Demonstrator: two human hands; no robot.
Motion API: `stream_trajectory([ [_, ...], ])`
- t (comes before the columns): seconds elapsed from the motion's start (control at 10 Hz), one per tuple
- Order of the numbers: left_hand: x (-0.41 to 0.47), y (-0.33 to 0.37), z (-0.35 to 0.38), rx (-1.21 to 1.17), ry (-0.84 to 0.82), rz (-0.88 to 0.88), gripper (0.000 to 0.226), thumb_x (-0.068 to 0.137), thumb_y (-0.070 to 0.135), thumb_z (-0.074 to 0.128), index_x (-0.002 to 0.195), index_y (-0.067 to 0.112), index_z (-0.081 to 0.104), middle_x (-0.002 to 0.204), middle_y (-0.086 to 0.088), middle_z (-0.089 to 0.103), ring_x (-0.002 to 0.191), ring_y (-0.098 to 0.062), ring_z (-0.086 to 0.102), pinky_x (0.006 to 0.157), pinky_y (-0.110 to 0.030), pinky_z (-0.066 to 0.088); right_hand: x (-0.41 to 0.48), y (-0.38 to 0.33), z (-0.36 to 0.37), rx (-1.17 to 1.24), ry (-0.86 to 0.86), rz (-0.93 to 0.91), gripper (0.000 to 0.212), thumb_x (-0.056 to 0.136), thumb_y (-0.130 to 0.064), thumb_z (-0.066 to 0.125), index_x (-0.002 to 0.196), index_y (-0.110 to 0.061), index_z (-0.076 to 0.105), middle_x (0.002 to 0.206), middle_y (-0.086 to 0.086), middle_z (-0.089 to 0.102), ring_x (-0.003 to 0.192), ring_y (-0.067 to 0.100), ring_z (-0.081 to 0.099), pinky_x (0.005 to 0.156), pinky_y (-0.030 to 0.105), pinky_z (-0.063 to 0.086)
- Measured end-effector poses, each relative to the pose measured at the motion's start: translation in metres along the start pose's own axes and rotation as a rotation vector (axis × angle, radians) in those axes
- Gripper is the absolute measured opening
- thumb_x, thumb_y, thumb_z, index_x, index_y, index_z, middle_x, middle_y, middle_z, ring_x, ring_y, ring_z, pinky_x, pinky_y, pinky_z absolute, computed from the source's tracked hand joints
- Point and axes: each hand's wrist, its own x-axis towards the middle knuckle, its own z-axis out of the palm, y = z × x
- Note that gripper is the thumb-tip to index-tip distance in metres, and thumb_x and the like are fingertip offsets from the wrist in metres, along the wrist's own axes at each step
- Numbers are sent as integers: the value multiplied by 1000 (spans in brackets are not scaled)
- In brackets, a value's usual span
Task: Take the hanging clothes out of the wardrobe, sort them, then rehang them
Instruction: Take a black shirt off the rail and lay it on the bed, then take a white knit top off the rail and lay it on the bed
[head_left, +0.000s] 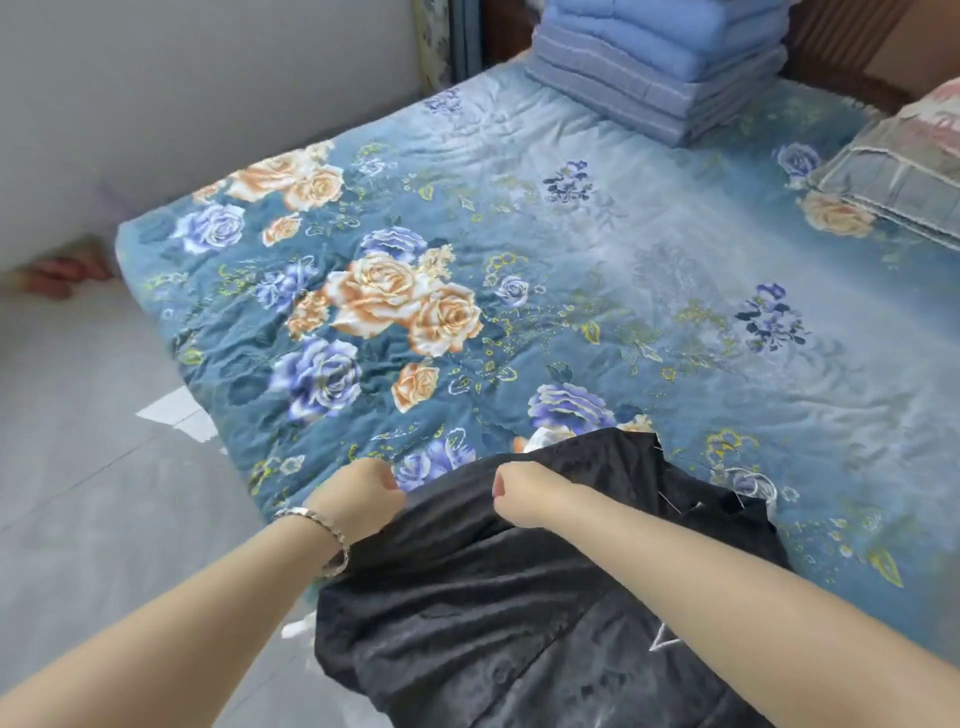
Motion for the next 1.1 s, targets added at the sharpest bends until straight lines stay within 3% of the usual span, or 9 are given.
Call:
stream_trajectory([
  [0.1,-46,-66,-45,-97,75,-69,18,85,19,49,69,14,55,75,-6,66,75,-24,65,71,-27,51,-36,-114,0,-162,-40,-163,30,93,-12,40,117,-5,55,120,20,53,109,36,52,88,34,43],
  [0.2,-104,-142,-89,-197,194,-141,17,86,20,50,71,16,56,77,-5,69,72,-22,66,69,-25,52,-84,-224,14,-345,-40,-346,22,93,-11,42,71,-8,44,83,14,51,75,31,51,61,28,35],
  [0.3,-173,-226,-126,-251,311,-238,12,86,19,50,76,19,56,71,3,66,61,-12,62,54,-16,42,-133,-328,44,-539,-45,-511,20,91,-8,43,73,-2,49,90,19,58,75,33,55,61,28,40],
  [0.4,-249,-315,-150,-335,438,-357,14,83,19,51,70,19,56,69,4,66,66,-15,65,60,-18,45,-183,-427,89,-685,-47,-662,27,92,-8,41,112,3,57,123,22,56,110,36,56,86,37,47],
  [0.5,-333,-401,-162,-388,550,-481,15,84,20,50,70,19,56,71,2,66,75,-19,68,68,-22,49,-239,-515,140,-756,-41,-828,32,93,-11,43,120,0,56,123,20,57,114,36,55,88,36,45],
  [0.8,-578,-614,-139,-391,822,-947,17,87,19,47,80,10,60,98,-13,69,98,-28,65,72,-25,45,-388,-744,300,-974,22,-1293,30,92,-13,45,116,-2,59,115,16,60,99,29,58,74,27,42],
  [0.9,-646,-660,-123,-427,902,-1118,27,87,17,44,102,4,62,106,-13,68,101,-29,64,79,-28,48,-445,-796,355,-1104,70,-1496,29,89,-10,42,109,0,62,109,15,62,88,26,56,68,27,44],
  [1.0,-701,-695,-107,-481,935,-1288,23,87,14,42,101,8,58,101,-8,66,94,-27,64,71,-26,43,-489,-841,403,-1151,59,-1608,27,90,-11,43,110,-6,61,116,11,62,95,26,59,85,32,48],
  [1.1,-737,-712,-97,-500,968,-1390,12,88,13,41,85,13,53,83,-2,57,79,-23,57,67,-25,39,-524,-868,432,-1151,-33,-1688,14,91,-15,46,99,-13,58,108,10,62,87,21,53,83,28,47],
])
